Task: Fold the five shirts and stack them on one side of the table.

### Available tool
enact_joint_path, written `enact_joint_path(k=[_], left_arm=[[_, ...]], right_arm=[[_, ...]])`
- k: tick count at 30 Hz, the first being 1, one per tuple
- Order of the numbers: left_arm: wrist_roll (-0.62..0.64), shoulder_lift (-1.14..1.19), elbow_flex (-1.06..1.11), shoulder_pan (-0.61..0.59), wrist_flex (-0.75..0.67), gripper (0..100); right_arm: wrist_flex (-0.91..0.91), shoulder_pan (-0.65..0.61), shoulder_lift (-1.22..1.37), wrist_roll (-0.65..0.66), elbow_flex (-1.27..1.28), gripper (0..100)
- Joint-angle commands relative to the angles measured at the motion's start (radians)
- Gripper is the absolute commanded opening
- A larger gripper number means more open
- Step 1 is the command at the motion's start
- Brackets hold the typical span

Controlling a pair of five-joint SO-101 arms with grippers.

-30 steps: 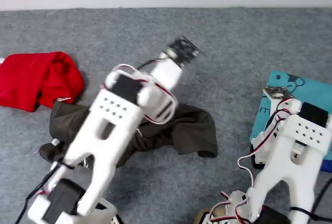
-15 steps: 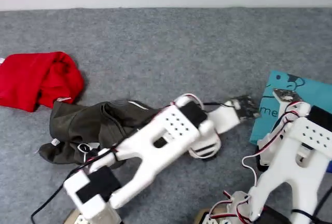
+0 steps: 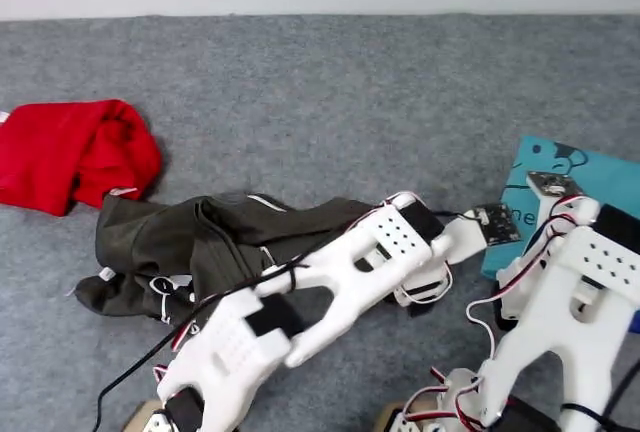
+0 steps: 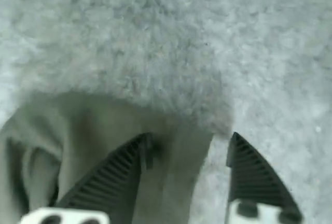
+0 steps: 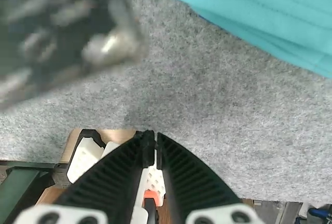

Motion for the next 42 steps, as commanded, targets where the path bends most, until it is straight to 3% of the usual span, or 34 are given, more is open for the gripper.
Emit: enact_joint_path(k=[1, 5, 9, 15, 25, 32, 37, 42], left_arm=[[-0.015, 0.021, -0.105, -0.023, 0.043, 12], [-0.031, 0.008, -0.188, -0.044, 0.133, 1], [-0.057, -0.046, -0.346, -0.078, 0.265, 1], [-0.049, -0.147, -0.694, -0.144, 0.330, 1], [-0.058, -0.164, -1.250, -0.206, 0.169, 2], [-0.132, -0.207, -1.379, -0.328, 0.026, 2], [-0.138, -0.295, -1.330, -0.451, 0.192, 2], [-0.133, -0.318, -1.330, -0.680, 0.405, 2]], right_arm=[[0.041, 0.008, -0.045, -0.008, -0.005, 0.9], [0.039, 0.008, -0.045, -0.006, -0.005, 0.9], [0.039, 0.008, -0.044, -0.006, -0.005, 0.9], [0.039, 0.008, -0.045, -0.006, -0.005, 0.9], [0.038, 0.007, -0.038, -0.006, -0.005, 0.9], [0.033, 0.005, -0.038, -0.006, 0.002, 0.9], [0.033, -0.137, -0.044, -0.014, 0.057, 0.9], [0.021, -0.341, -0.038, -0.049, 0.066, 0.9]])
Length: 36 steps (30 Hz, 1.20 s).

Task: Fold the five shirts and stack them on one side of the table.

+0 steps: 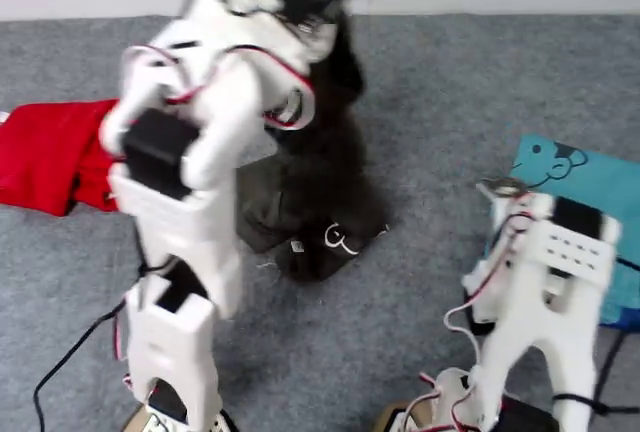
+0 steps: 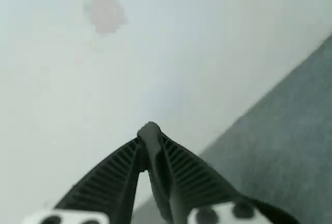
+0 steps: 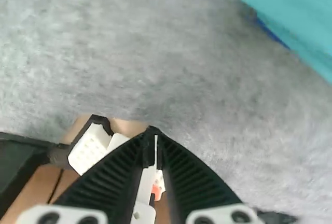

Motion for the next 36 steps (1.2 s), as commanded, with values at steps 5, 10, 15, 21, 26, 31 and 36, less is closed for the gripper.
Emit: enact_joint_path(k=[5, 10, 15, 21, 26, 31, 36], left_arm=[[-0.003, -0.058, 0.058, -0.428, 0.092, 2], [-0.003, -0.066, 0.194, -0.652, 0.092, 2], [-0.005, -0.069, 0.378, -0.801, 0.094, 2], [-0.041, -0.064, 0.653, -0.918, 0.092, 2], [-0.074, -0.060, 0.854, -0.971, 0.087, 2], [-0.075, -0.060, 0.944, -1.003, 0.087, 2], [-0.074, -0.063, 0.951, -1.025, 0.089, 2]], right_arm=[[-0.082, -0.266, -0.038, -0.137, -0.012, 0.9], [-0.194, -0.455, -0.039, -0.173, -0.017, 0.9], [-0.306, -0.598, -0.036, -0.172, -0.094, 0.9], [-0.490, -0.714, 0.005, -0.166, -0.173, 0.9], [-0.503, -0.840, 0.185, -0.170, -0.292, 0.9], [-0.423, -0.964, 0.395, -0.173, -0.494, 13.2], [-0.288, -1.082, 0.607, -0.250, -0.730, 17.2]])
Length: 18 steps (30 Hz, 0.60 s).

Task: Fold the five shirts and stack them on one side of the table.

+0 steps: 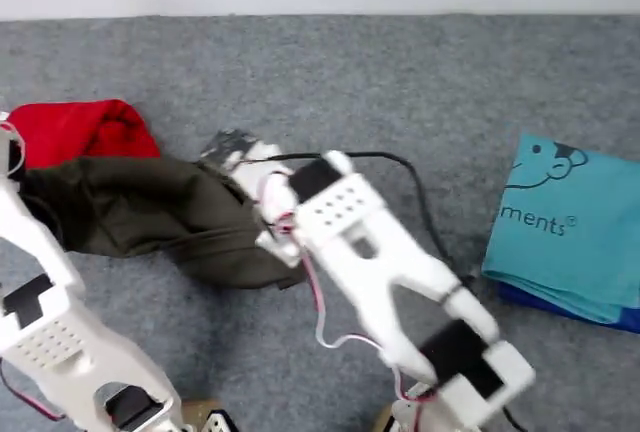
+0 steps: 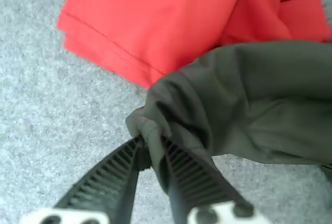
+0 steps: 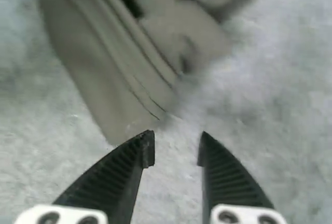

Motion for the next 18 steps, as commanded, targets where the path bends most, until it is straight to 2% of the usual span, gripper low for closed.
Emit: enact_joint_path(k=[1, 7, 11, 13, 18], left_arm=[[-0.009, -0.061, -0.004, -0.009, 0.017, 2], [-0.006, -0.064, -0.004, -0.009, 0.018, 2], [-0.005, -0.066, -0.008, -0.020, 0.020, 2], [-0.005, -0.066, -0.010, -0.026, 0.020, 2], [-0.006, -0.066, -0.010, -0.035, 0.020, 2]], right_arm=[[0.090, -0.074, 0.120, -0.060, -0.196, 17.2], [0.122, -0.088, 0.369, -0.064, -0.288, 16.0], [0.186, 0.001, 0.444, 0.000, -0.344, 0.1], [0.228, 0.068, 0.450, 0.077, -0.365, 3.1], [0.355, 0.234, 0.450, 0.206, -0.508, 1.1]])
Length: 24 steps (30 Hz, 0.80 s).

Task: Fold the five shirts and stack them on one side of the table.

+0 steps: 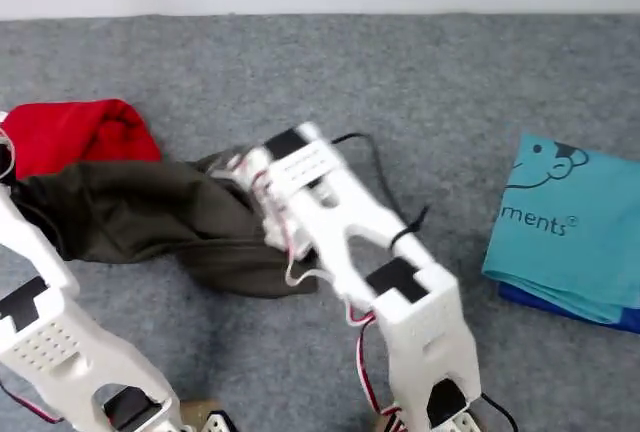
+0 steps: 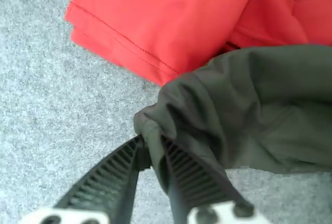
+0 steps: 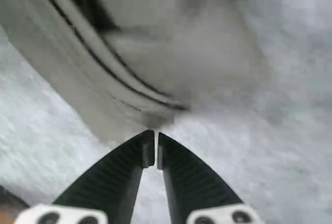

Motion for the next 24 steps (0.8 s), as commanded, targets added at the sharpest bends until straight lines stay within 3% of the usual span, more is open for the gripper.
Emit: enact_joint_path(k=[1, 6, 9, 12, 18, 24], left_arm=[[-0.006, -0.066, -0.010, -0.009, 0.020, 2], [-0.008, -0.066, -0.005, -0.011, 0.021, 2], [-0.008, -0.066, -0.005, -0.009, 0.021, 2], [-0.009, -0.066, -0.005, -0.006, 0.021, 2], [-0.009, -0.066, -0.004, -0.017, 0.021, 2], [-0.009, -0.064, -0.004, -0.020, 0.020, 2]], right_arm=[[0.104, 0.128, -0.008, 0.089, -0.157, 1.0], [0.114, 0.288, -0.044, 0.241, -0.301, 1.0], [0.120, 0.289, -0.058, 0.265, -0.313, 1.0], [0.120, 0.219, -0.081, 0.206, -0.311, 2.8], [0.120, -0.044, -0.134, -0.063, -0.192, 21.7], [0.113, -0.239, -0.116, -0.221, -0.068, 25.3]])
